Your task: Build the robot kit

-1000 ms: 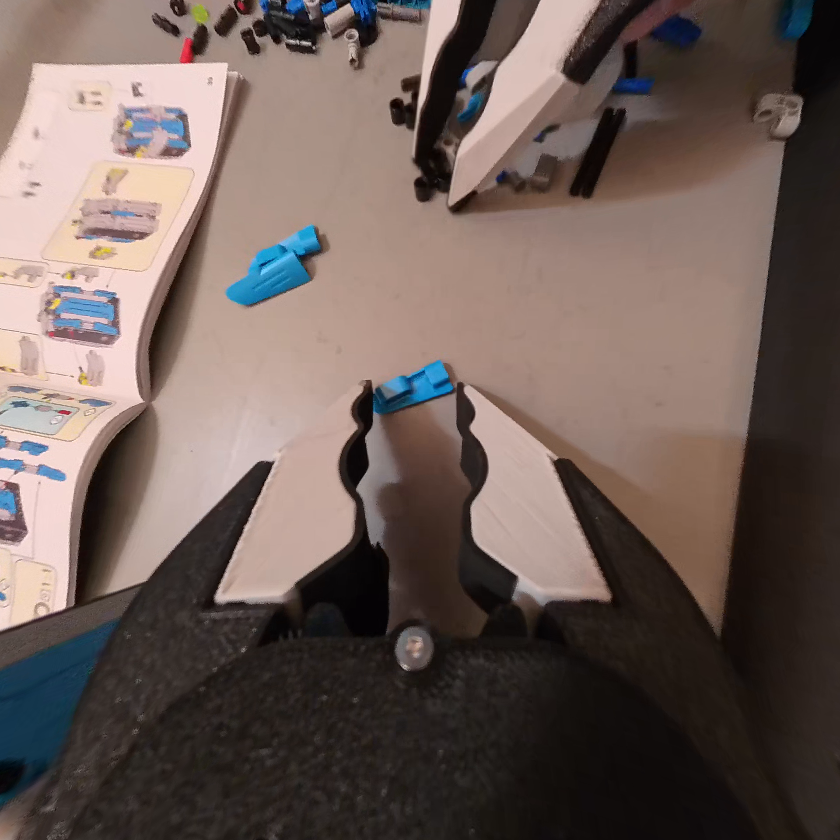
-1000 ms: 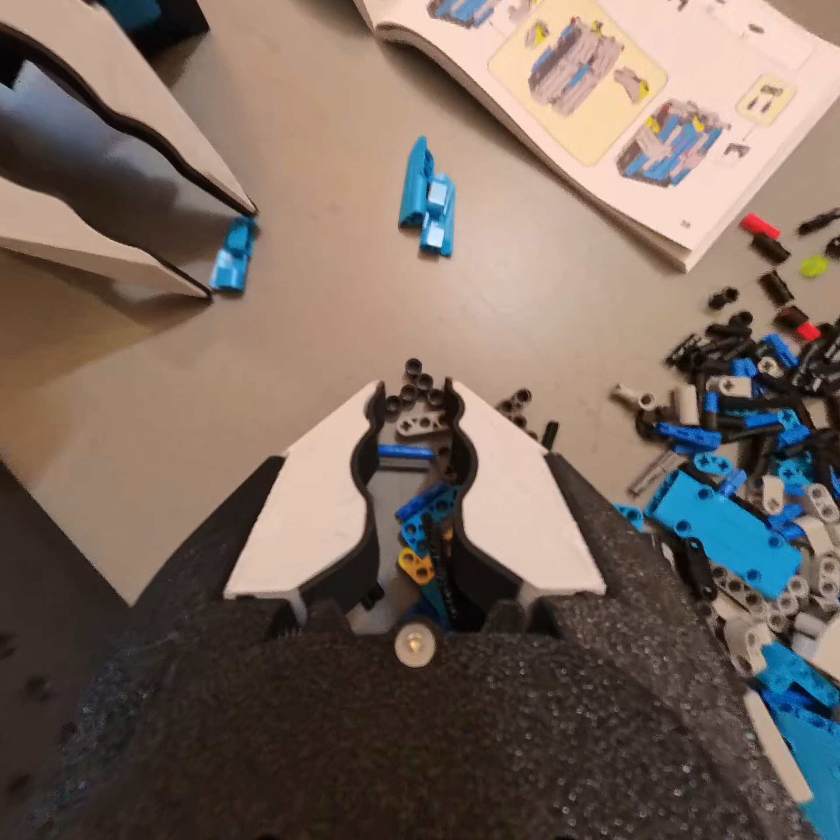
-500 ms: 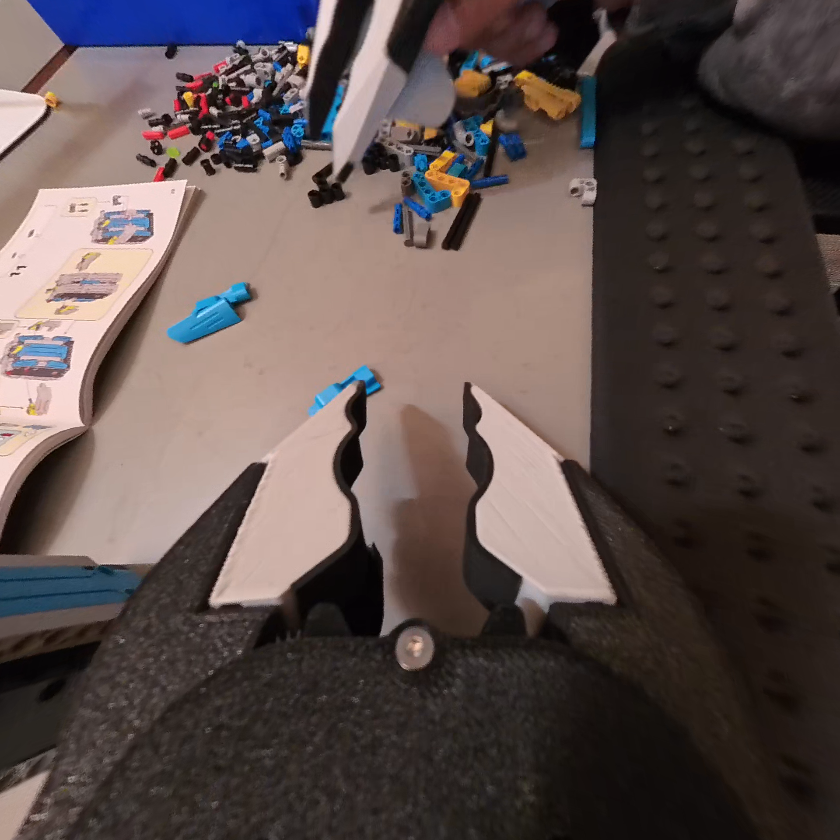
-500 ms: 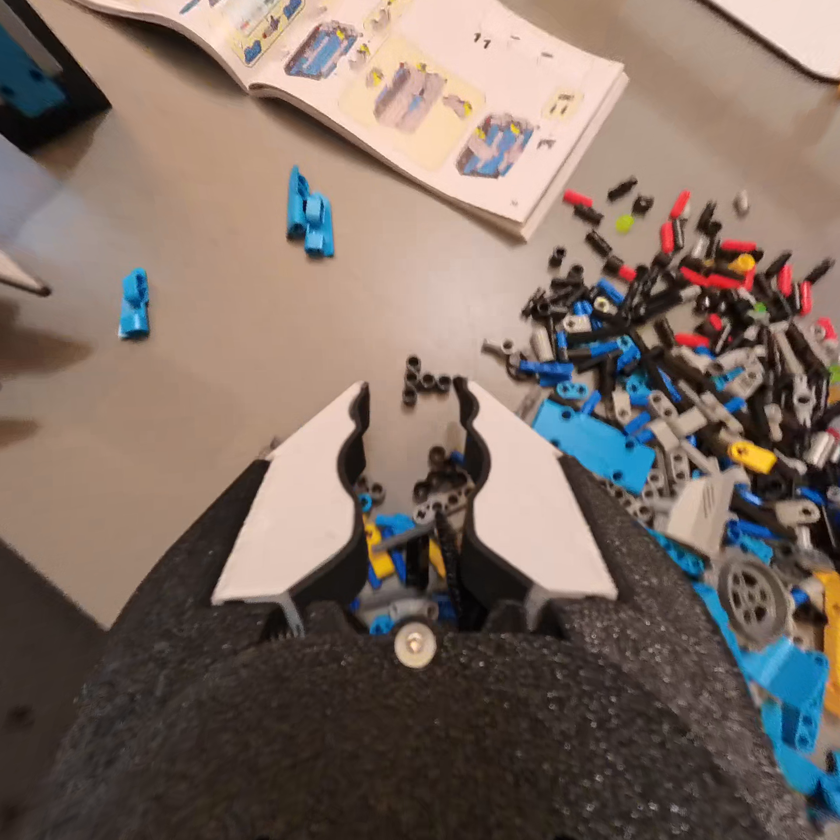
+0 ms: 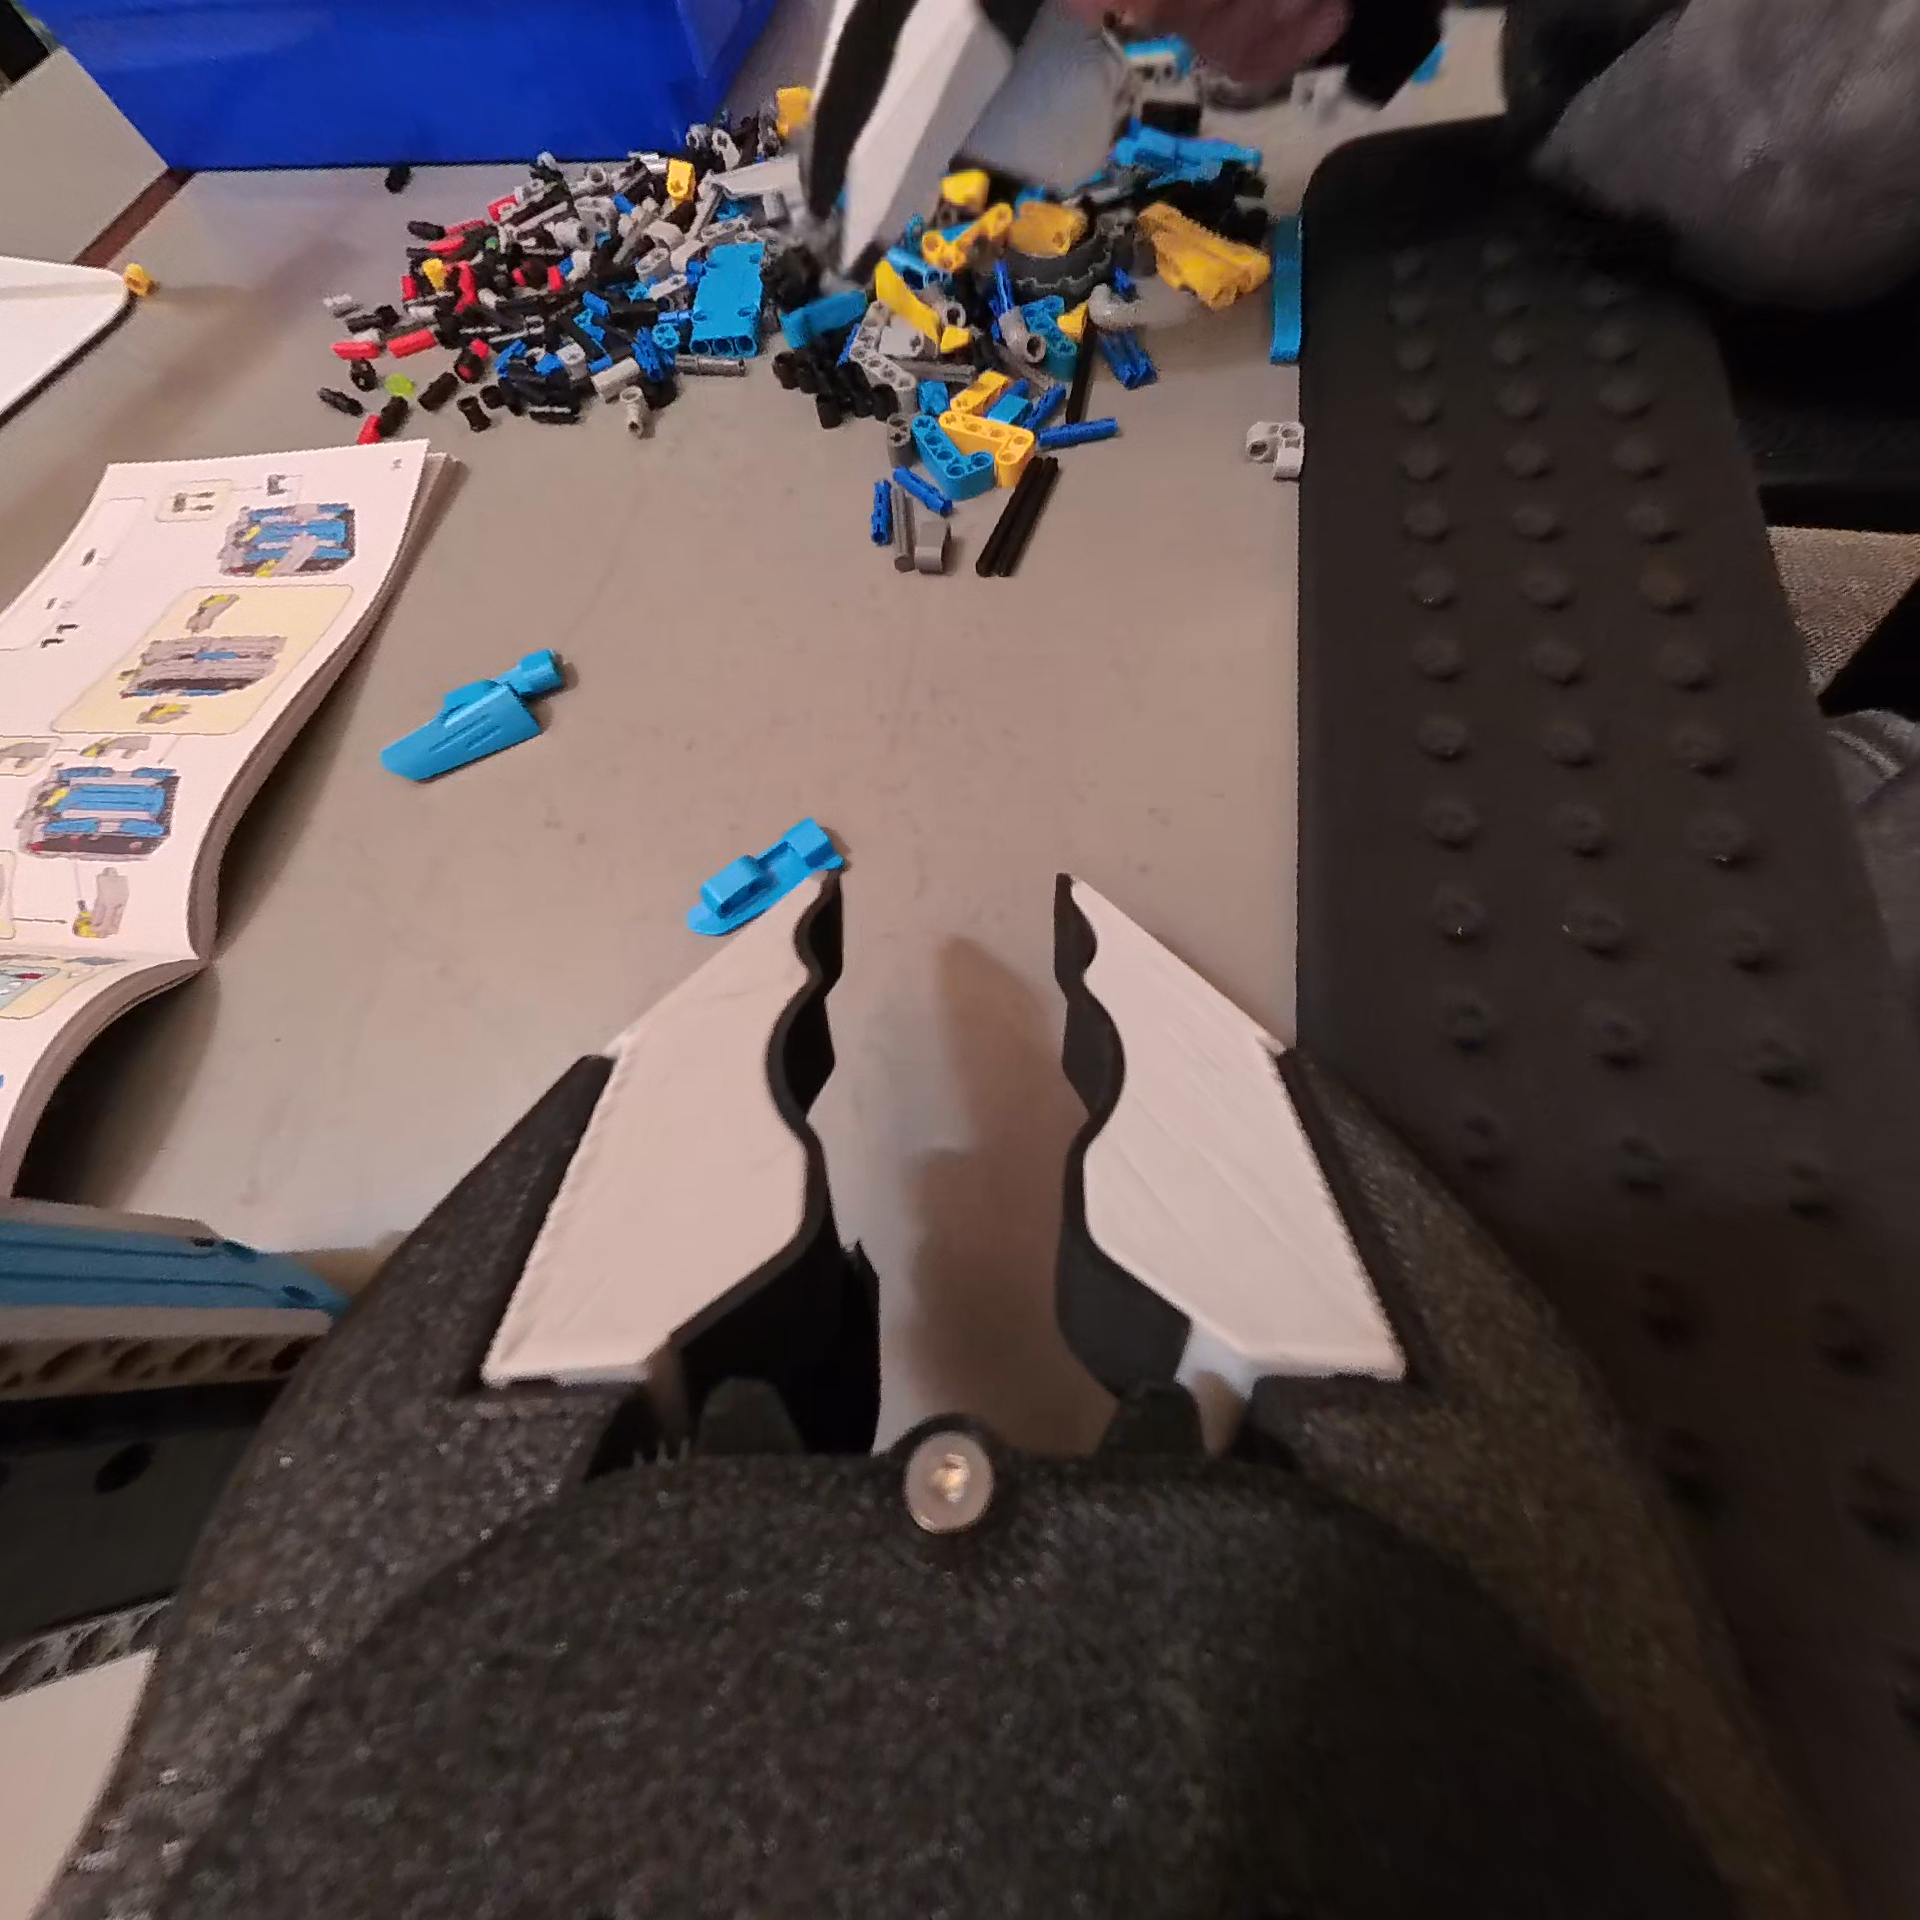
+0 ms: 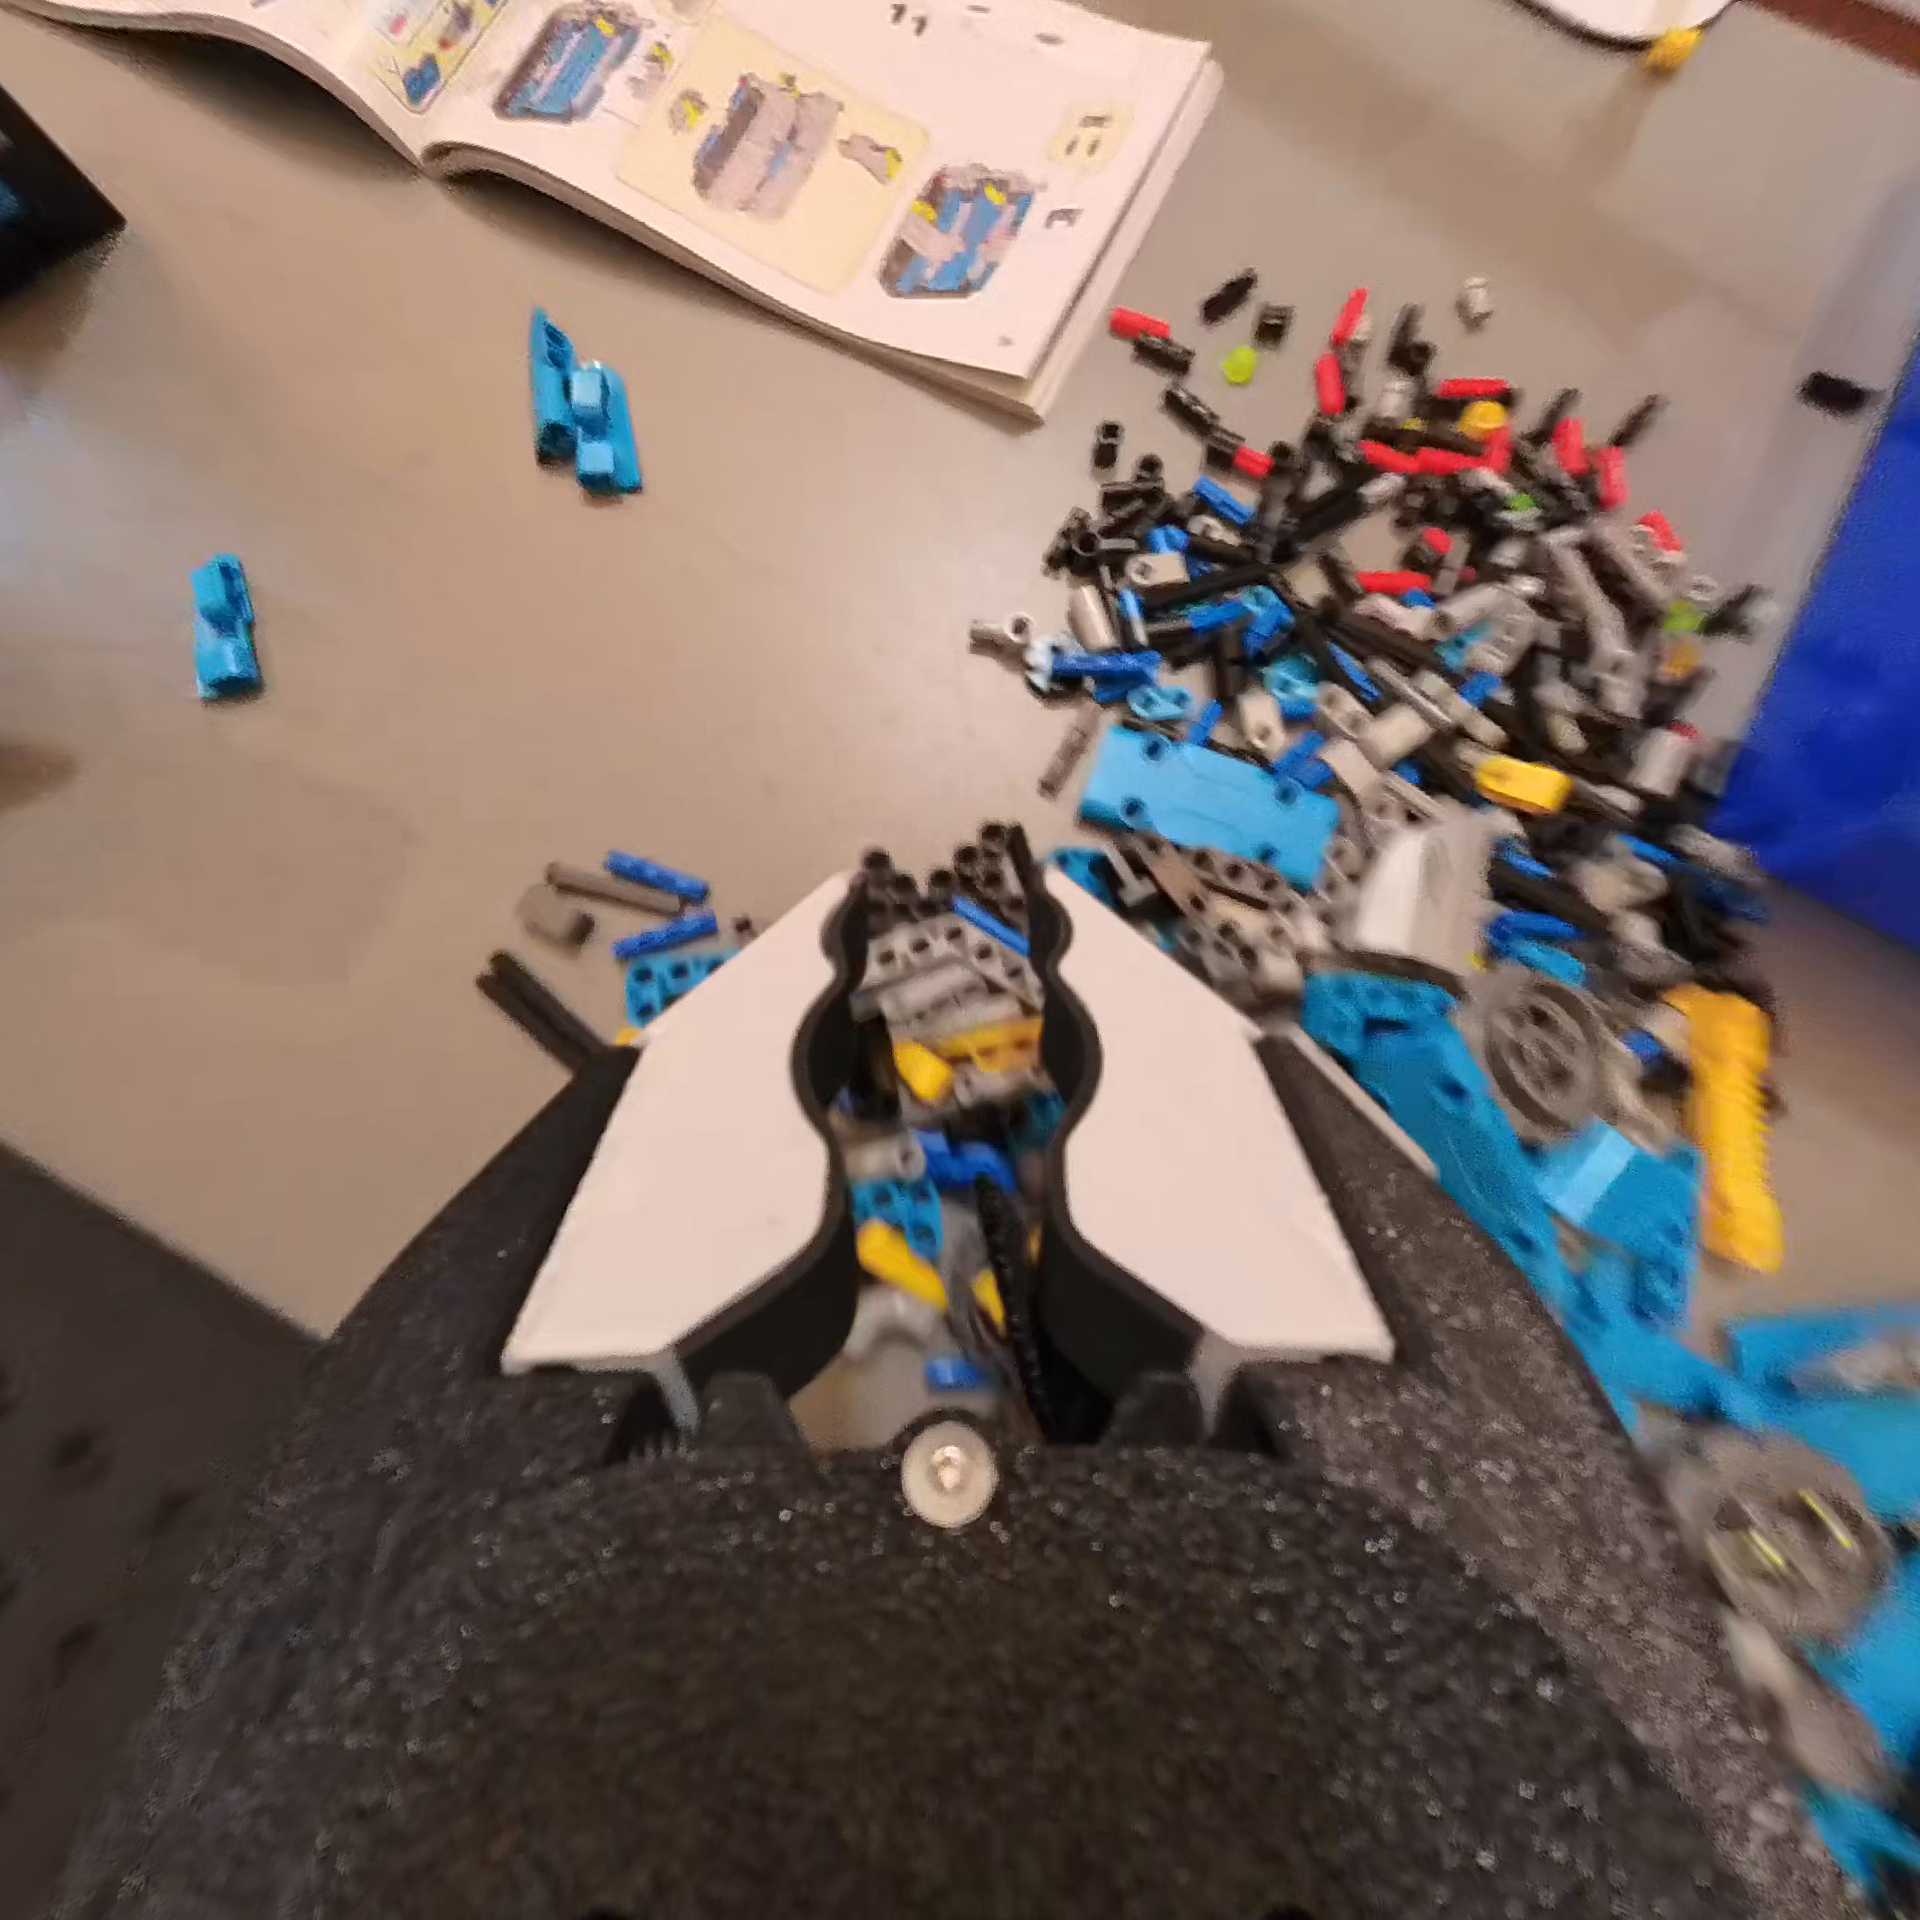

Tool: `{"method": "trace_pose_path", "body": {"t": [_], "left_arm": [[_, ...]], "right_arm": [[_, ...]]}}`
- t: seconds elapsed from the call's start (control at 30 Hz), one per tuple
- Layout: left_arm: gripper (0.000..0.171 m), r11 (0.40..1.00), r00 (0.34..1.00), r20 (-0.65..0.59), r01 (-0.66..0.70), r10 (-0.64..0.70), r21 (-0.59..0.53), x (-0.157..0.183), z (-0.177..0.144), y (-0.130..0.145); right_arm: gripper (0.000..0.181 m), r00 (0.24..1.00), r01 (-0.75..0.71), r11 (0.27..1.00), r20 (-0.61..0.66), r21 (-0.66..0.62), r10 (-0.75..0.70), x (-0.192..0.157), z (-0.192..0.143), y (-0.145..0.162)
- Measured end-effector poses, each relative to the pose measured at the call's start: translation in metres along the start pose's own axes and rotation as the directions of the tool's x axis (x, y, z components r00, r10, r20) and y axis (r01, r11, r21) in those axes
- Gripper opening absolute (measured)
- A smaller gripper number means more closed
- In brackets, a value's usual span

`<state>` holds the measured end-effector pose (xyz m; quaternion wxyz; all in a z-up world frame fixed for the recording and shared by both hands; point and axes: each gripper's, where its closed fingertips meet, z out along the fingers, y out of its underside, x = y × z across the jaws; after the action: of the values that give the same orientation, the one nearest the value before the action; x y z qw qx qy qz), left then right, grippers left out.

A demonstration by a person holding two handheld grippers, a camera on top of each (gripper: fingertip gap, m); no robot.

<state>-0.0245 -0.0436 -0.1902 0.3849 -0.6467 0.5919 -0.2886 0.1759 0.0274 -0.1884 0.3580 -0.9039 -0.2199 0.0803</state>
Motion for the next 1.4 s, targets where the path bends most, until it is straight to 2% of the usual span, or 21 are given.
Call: {"method": "trace_pose_path", "body": {"t": [0.1,0.17,0.23,0.3,0.33,0.4,0.53,0.63,0.8,0.9,0.97,1.07,1.23,1.3,1.4], "left_arm": [[0.04,0.999,1.0,0.023,-0.013,0.012,0.032,-0.005,-0.007,-0.002],[0.041,0.998,0.999,0.043,-0.018,0.016,0.055,-0.01,-0.011,-0.004],[0.041,0.998,0.998,0.063,-0.011,0.006,0.069,-0.016,-0.012,-0.007],[0.04,0.996,0.998,0.059,0.013,-0.018,0.085,-0.017,-0.011,-0.009],[0.04,0.996,0.998,0.047,0.028,-0.032,0.083,-0.017,-0.01,-0.008],[0.04,0.997,0.998,0.043,0.039,-0.042,0.073,-0.019,-0.007,-0.007],[0.04,0.997,0.997,0.074,0.026,-0.032,0.073,-0.023,-0.008,-0.008],[0.04,0.998,0.996,0.091,0.008,-0.014,0.07,-0.025,-0.01,-0.007],[0.039,0.998,0.996,0.092,-0.009,0.004,0.055,-0.023,-0.008,-0.005],[0.038,0.998,0.996,0.091,-0.019,0.014,0.052,-0.022,-0.008,-0.004],[0.036,0.998,0.995,0.093,-0.025,0.02,0.052,-0.022,-0.009,-0.004],[0.036,0.998,0.995,0.094,-0.032,0.028,0.046,-0.021,-0.009,-0.003],[0.036,0.997,0.993,0.102,-0.06,0.056,0.04,-0.018,-0.009,-0.002],[0.036,0.997,0.992,0.104,-0.069,0.065,0.036,-0.017,-0.008,-0.002],[0.036,0.997,0.992,0.105,-0.074,0.069,0.036,-0.017,-0.009,-0.002]], "right_arm": [[0.036,0.983,0.008,1.0,-0.181,0.003,-0.007,0.044,-0.062,0.026],[0.035,0.951,-0.083,0.996,-0.298,0.024,0.087,0.084,-0.11,0.064],[0.033,0.881,-0.209,0.975,-0.418,0.071,0.219,0.127,-0.151,0.112],[0.033,0.814,-0.312,0.945,-0.486,0.099,0.32,0.157,-0.173,0.154],[0.033,0.807,-0.352,0.927,-0.461,0.128,0.37,0.16,-0.174,0.164],[0.033,0.847,-0.392,0.909,-0.331,0.142,0.417,0.144,-0.162,0.163],[0.029,0.947,-0.246,0.969,-0.219,-0.023,0.235,0.101,-0.14,0.16],[0.026,0.975,-0.214,0.974,-0.081,-0.079,0.208,0.068,-0.132,0.155],[0.026,0.975,-0.071,0.995,0.204,-0.076,0.085,-0.012,-0.11,0.116],[0.026,0.964,0.06,0.991,0.266,-0.123,-0.026,-0.048,-0.09,0.106],[0.022,0.948,0.115,0.989,0.308,-0.096,-0.081,-0.069,-0.075,0.092],[0.021,0.936,0.183,0.973,0.326,-0.141,-0.129,-0.083,-0.055,0.092],[0.022,0.928,0.234,0.964,0.324,-0.125,-0.183,-0.089,-0.044,0.087],[0.021,0.946,0.235,0.963,0.26,-0.132,-0.196,-0.075,-0.044,0.086],[0.017,0.973,0.226,0.96,0.08,-0.163,-0.216,-0.033,-0.049,0.089]]}}
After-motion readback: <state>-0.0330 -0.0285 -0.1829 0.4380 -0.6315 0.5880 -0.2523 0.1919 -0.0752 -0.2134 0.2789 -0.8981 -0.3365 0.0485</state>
